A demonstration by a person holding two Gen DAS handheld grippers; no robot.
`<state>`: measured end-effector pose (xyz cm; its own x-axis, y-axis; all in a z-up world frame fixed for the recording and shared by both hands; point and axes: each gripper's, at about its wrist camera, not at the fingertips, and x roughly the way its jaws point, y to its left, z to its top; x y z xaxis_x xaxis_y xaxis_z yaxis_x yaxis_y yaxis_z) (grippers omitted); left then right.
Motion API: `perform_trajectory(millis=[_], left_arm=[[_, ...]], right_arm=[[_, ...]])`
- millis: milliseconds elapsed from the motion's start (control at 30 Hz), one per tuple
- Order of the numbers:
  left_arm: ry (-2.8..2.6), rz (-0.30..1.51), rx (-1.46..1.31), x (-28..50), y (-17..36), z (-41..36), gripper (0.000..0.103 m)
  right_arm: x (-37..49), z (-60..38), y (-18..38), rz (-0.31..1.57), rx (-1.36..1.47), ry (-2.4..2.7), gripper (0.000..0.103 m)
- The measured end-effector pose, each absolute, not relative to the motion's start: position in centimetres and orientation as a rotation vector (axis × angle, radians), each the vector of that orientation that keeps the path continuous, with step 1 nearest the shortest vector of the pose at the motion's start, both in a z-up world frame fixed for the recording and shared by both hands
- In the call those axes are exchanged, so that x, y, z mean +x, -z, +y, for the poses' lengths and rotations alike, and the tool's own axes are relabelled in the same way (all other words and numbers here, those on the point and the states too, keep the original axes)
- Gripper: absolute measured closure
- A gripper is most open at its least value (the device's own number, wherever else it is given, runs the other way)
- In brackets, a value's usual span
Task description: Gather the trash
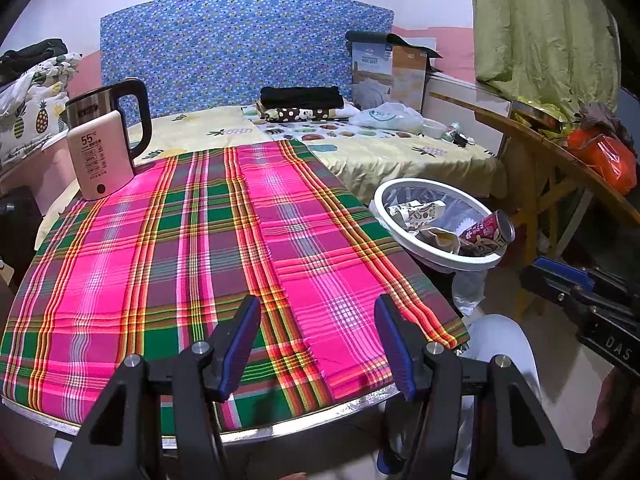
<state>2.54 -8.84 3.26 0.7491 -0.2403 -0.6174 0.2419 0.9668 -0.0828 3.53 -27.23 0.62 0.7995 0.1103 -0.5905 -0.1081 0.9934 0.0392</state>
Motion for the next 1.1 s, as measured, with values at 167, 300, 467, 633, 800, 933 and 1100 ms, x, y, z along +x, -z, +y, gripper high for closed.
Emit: perform_trajectory(millis=[167,300,467,633,800,933,1100], left_arm=[[0.254,0.677,0.003,2.51,-3.23,-8.93,0.042],[0.25,0.679,0.004,2.37,-3.25,-9.11,0.042],[0.249,0.681,0.004,2.38,-3.23,-9.13,0.042],[0.245,0.686,0.004,2.33,-3.15,-9.2,0.042],[0.24,0.688,0.005,2.39,-3.11,-9.29,0.042],[0.24,0.689,0.006,2.37,-3.09,-9.33,0.042],[0.24,0.689,0.006,2.38,-3.07,-9.28,0.042]], right_arm=[[3.55,-27.18,-0.63,0.636,0.002,-0.118,0.075],[3.49,-26.93,-0.65,0.636,-0.002,-0.125,0.075],[3.47,-26.95,-0.57,0.638,-0.002,-0.126,0.074],[3.46,-26.97,-0.54,0.639,-0.002,-0.126,0.074],[3.47,-26.95,-0.55,0.639,-0.002,-0.126,0.074],[3.42,-26.88,-0.5,0.639,-0.003,-0.127,0.074],[3.45,-26.89,-0.51,0.64,-0.003,-0.126,0.074]])
